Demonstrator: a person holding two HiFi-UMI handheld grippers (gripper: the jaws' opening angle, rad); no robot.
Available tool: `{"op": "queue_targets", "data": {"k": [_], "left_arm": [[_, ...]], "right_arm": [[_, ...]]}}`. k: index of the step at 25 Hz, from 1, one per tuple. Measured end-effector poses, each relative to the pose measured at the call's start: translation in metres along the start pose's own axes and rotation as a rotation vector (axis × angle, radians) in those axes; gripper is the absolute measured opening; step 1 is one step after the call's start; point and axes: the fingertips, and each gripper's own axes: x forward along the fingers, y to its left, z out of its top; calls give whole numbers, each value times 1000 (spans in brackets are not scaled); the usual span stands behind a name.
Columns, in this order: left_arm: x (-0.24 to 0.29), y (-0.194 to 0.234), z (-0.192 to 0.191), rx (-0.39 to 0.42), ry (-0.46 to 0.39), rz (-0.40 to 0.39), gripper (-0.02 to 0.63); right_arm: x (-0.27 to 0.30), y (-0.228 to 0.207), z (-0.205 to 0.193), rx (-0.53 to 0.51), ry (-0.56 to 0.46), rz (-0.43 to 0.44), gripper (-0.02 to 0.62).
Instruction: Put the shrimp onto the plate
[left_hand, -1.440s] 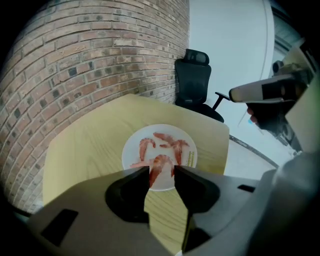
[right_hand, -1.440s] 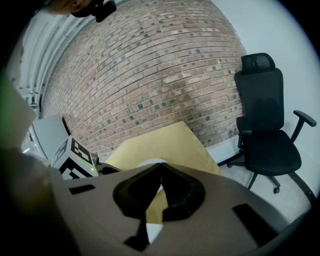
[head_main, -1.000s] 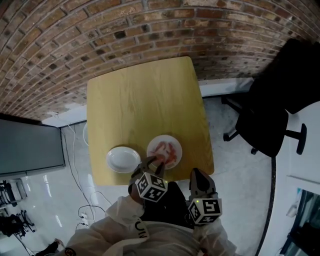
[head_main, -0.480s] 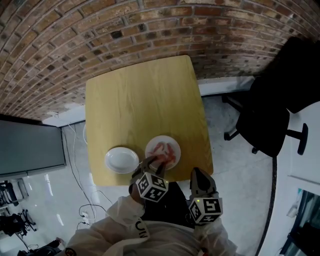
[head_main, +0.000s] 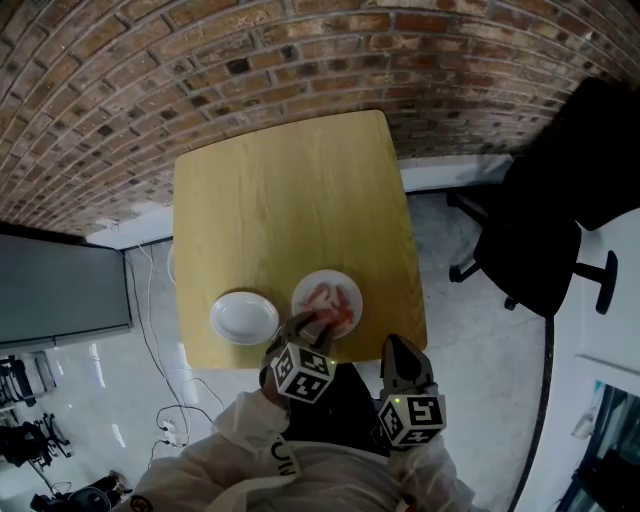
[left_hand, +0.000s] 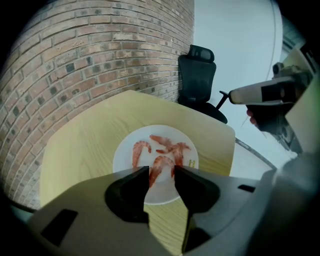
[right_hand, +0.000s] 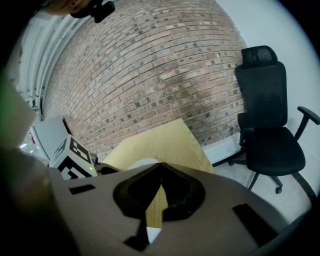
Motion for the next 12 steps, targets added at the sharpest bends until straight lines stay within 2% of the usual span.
{"op": "queue_targets", "data": {"k": [12], "left_arm": [[-3, 0, 3, -55, -37, -4, 160]], "right_arm": [[-2, 0, 0, 2, -2, 5, 23]]}}
